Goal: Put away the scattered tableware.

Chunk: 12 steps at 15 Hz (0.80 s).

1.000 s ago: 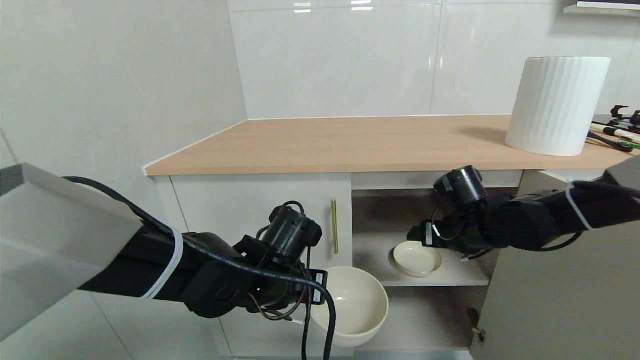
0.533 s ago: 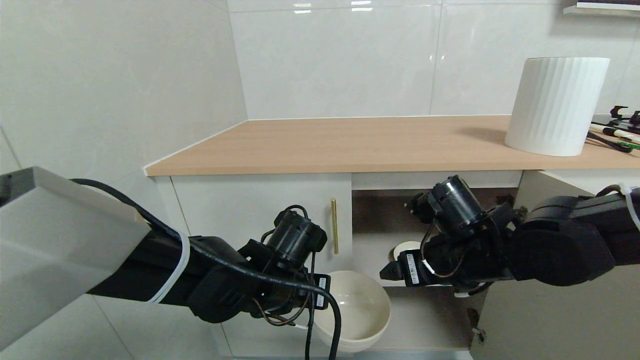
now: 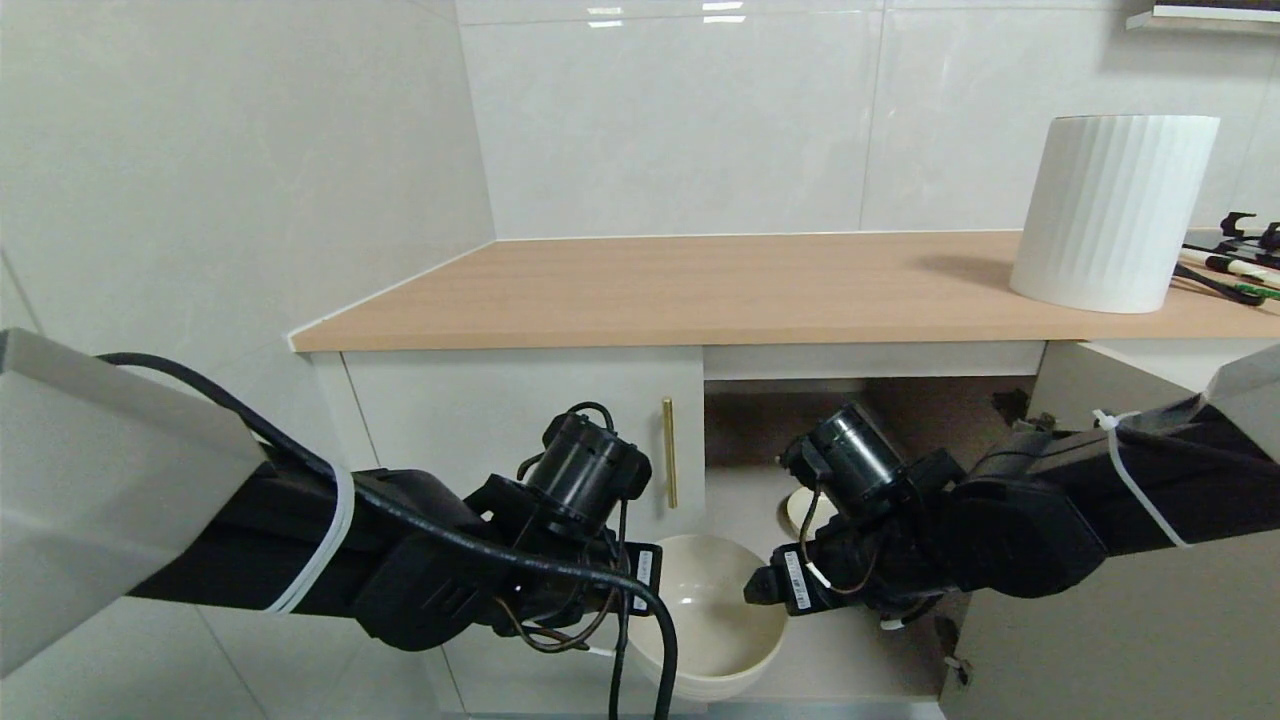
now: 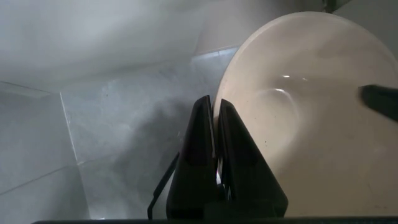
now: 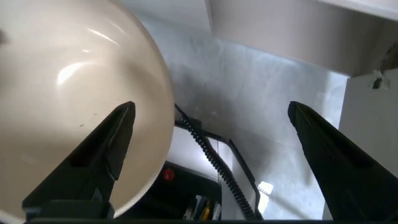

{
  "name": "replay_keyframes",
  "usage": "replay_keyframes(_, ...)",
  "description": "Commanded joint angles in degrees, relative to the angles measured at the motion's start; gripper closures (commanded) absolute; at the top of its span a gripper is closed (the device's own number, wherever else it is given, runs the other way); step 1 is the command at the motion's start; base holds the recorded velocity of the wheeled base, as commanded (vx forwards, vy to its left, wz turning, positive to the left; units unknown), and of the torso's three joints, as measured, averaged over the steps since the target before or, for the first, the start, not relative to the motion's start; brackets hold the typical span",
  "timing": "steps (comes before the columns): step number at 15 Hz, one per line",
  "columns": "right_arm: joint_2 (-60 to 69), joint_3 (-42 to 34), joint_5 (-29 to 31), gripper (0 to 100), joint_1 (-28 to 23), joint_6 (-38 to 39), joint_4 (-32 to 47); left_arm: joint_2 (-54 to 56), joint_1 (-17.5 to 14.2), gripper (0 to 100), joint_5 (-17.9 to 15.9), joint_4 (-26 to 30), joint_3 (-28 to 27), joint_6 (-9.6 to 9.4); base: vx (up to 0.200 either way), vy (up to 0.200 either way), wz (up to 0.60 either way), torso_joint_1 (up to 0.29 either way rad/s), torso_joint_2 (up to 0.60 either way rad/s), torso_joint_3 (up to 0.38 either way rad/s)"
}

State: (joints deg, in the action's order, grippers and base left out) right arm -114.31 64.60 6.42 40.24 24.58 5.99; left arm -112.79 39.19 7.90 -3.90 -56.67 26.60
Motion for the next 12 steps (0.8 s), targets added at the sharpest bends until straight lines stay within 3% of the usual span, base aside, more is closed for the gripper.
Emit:
replay_keyframes(1, -1.7, 0.27, 0.08, 100, 0.01, 0.03, -0.01, 0.11, 0.09, 100, 0.01, -0.05, -0.02, 0.03, 0.0, 0.0, 0.0, 0.0, 0.0, 0.0)
replay_keyframes(12, -1.44, 0.0, 0.43, 100, 0.54, -0.05, 0.08, -0.5, 0.01, 100, 0.01, 0.03, -0.02, 0.03, 0.0, 0.0, 0.0, 0.0, 0.0, 0.0)
